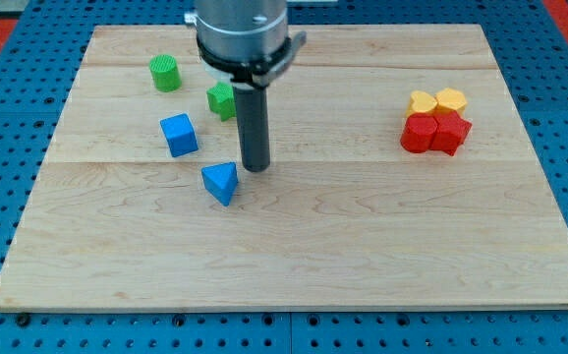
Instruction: Push the triangle at the left bottom of the board
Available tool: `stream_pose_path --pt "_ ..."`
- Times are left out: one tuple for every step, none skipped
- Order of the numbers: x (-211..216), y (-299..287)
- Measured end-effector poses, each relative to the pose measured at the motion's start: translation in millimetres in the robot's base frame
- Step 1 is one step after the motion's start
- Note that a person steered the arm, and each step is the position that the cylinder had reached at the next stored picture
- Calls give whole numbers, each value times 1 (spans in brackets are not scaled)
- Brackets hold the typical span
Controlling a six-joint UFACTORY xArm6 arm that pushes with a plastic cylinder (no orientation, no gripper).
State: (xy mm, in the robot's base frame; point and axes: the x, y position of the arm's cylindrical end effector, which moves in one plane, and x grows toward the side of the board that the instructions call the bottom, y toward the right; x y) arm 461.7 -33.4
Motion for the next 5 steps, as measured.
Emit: stream_pose_path --pt "21 -61" --pt "22 -128" --pt "20 -164" --pt "39 -194" --pt "69 -193"
